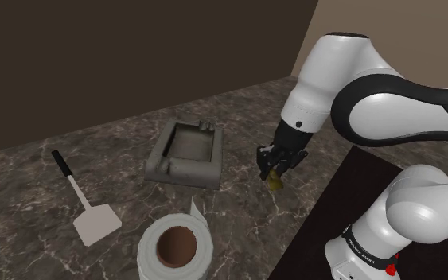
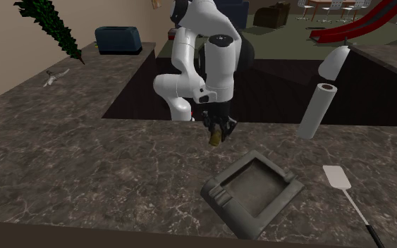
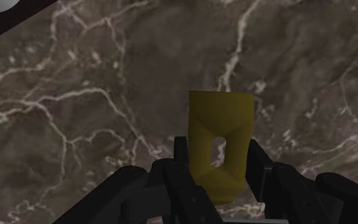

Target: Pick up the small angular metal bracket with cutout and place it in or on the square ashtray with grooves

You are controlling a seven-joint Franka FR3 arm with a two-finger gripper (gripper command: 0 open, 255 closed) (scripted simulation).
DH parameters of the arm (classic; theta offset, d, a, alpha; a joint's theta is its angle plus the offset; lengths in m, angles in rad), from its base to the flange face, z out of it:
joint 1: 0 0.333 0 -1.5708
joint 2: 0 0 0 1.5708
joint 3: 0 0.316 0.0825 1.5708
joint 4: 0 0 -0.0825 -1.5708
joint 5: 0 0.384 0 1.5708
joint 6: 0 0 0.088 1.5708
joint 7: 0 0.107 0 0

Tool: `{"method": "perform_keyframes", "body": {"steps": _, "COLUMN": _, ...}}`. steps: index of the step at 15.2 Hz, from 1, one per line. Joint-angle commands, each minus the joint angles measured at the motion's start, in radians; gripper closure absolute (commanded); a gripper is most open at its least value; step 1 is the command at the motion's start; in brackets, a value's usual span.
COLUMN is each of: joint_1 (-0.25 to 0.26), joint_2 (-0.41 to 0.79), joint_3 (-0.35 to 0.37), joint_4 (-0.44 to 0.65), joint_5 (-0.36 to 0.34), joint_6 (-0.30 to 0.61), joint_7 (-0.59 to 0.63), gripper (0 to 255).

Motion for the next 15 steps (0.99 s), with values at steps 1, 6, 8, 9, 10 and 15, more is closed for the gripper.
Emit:
{"method": "perform_keyframes", "body": {"steps": 1, "joint_1": -0.003, "joint_2": -0.006, "joint_3": -0.011, "joint_4": 0.022, "joint_5": -0.01, "joint_6": -0.029, "joint_7": 0.002, "gripper": 255}}
{"method": "perform_keyframes", "body": {"steps": 6, "joint_1": -0.01, "joint_2": -0.019, "joint_3": -0.037, "joint_4": 0.079, "joint_5": -0.033, "joint_6": -0.099, "joint_7": 0.007, "gripper": 255}}
{"method": "perform_keyframes", "body": {"steps": 8, "joint_1": -0.013, "joint_2": -0.022, "joint_3": -0.047, "joint_4": 0.103, "joint_5": -0.042, "joint_6": -0.125, "joint_7": 0.009, "gripper": 255}}
{"method": "perform_keyframes", "body": {"steps": 9, "joint_1": -0.014, "joint_2": -0.023, "joint_3": -0.051, "joint_4": 0.115, "joint_5": -0.046, "joint_6": -0.139, "joint_7": 0.01, "gripper": 255}}
{"method": "perform_keyframes", "body": {"steps": 10, "joint_1": -0.016, "joint_2": -0.024, "joint_3": -0.056, "joint_4": 0.127, "joint_5": -0.05, "joint_6": -0.152, "joint_7": 0.012, "gripper": 255}}
{"method": "perform_keyframes", "body": {"steps": 15, "joint_1": -0.024, "joint_2": -0.023, "joint_3": -0.077, "joint_4": 0.192, "joint_5": -0.07, "joint_6": -0.216, "joint_7": 0.017, "gripper": 255}}
